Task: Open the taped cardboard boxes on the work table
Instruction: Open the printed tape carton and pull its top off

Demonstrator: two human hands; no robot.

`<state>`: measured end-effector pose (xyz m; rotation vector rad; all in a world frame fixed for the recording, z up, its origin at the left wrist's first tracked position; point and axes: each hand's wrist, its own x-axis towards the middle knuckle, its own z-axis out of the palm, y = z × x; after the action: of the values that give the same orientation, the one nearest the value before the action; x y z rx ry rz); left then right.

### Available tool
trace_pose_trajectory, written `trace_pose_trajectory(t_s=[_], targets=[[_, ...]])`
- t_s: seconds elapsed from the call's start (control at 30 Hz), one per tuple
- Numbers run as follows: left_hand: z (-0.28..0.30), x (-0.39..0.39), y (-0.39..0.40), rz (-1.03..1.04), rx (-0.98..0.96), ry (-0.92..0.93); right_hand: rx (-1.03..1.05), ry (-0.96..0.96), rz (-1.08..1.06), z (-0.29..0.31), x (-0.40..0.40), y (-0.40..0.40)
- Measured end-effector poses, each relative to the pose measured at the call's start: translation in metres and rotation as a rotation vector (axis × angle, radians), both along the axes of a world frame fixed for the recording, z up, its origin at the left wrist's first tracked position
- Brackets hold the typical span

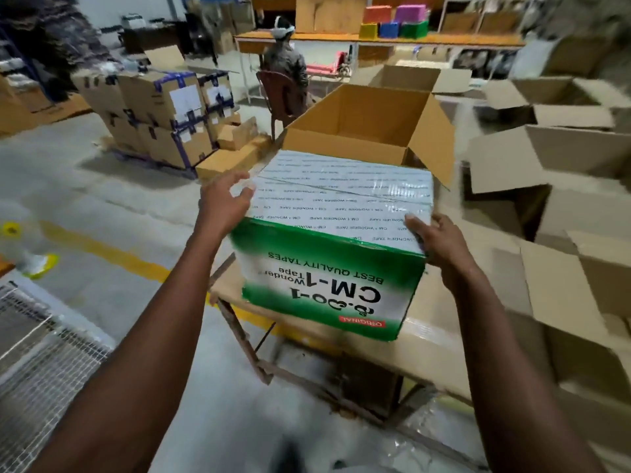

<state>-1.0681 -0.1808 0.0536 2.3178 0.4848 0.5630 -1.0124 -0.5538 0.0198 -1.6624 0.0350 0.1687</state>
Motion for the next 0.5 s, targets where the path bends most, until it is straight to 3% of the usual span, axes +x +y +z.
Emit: trace_pose_trajectory(t_s=[0.13,0.5], targets=[[-0.011,0.026,0.015,-0.047,-0.161,0.285,-0.036,-0.001,-0.013,0.003,-0.008,-0.002],[-0.033,-0.014,0.038,-0.322,-0.313,0.036,-0.025,-0.045,-0.029,0.005,-0.057,0.005]])
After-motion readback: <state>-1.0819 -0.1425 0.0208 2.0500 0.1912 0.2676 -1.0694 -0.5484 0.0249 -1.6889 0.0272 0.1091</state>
